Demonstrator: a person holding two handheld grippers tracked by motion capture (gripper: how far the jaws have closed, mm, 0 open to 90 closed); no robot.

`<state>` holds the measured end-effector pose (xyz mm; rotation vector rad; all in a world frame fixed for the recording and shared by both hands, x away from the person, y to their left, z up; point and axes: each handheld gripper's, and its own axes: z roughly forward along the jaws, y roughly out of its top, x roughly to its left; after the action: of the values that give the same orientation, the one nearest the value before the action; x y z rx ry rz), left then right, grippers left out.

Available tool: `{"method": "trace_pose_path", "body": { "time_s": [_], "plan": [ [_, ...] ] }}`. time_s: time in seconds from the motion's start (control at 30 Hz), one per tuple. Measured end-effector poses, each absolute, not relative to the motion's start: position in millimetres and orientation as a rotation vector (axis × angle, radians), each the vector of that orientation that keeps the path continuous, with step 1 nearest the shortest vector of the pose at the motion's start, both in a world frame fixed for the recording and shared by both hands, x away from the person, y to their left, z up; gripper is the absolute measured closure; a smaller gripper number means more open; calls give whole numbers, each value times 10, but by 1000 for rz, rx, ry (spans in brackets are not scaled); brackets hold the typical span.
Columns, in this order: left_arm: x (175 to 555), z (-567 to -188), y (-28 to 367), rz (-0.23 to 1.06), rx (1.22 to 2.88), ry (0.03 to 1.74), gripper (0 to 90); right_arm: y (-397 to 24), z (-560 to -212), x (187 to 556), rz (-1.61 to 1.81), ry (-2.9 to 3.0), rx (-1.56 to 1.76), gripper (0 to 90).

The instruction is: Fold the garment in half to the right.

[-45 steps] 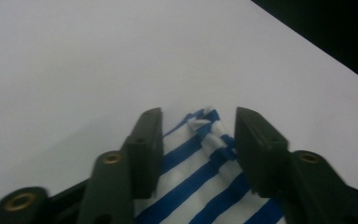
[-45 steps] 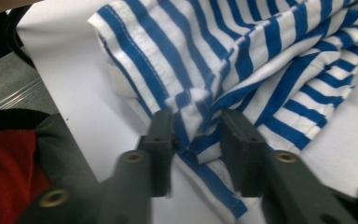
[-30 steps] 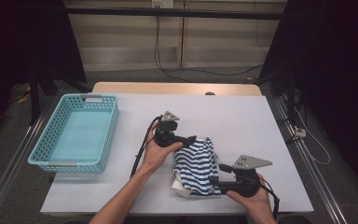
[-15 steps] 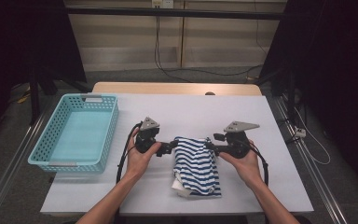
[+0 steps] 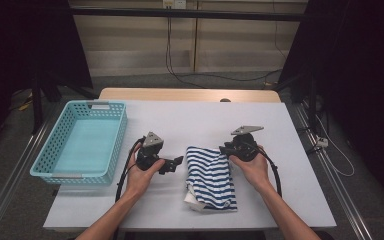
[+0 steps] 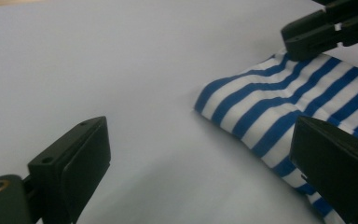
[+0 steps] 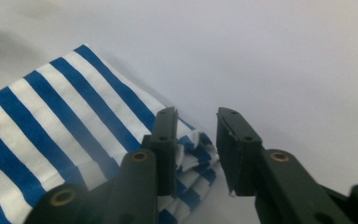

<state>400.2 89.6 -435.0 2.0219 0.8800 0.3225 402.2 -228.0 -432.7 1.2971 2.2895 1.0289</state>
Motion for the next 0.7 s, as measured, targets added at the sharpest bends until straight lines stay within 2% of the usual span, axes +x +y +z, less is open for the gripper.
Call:
{"method": "trace_pose_path", "body": {
  "time_s": [0.13,0.27,0.47,0.5,0.53,0.6,0.7],
  "plan": [
    [3996,-4355,883,313,2014,869,62,-2292,-4383,3980,1016,2294,1322,846],
    [3967,-4345,849,313,1974,877,62,-2308,-4414,3982,1006,2291,1313,881],
    [4003,-4342,907,317,2007,854,62,-2338,-4439,4050,1028,2257,1343,886],
    [3994,-4353,883,298,1961,884,63,-2352,-4454,4071,1038,2261,1337,883],
    [4005,-4337,919,320,2011,849,62,-2357,-4473,4075,1045,2266,1353,876],
    [3984,-4345,886,302,1943,891,62,-2374,-4495,4066,1047,2270,1365,844],
    [3994,-4350,900,299,1957,883,62,-2420,-4494,4066,1045,2246,1378,817]
  ]
}}
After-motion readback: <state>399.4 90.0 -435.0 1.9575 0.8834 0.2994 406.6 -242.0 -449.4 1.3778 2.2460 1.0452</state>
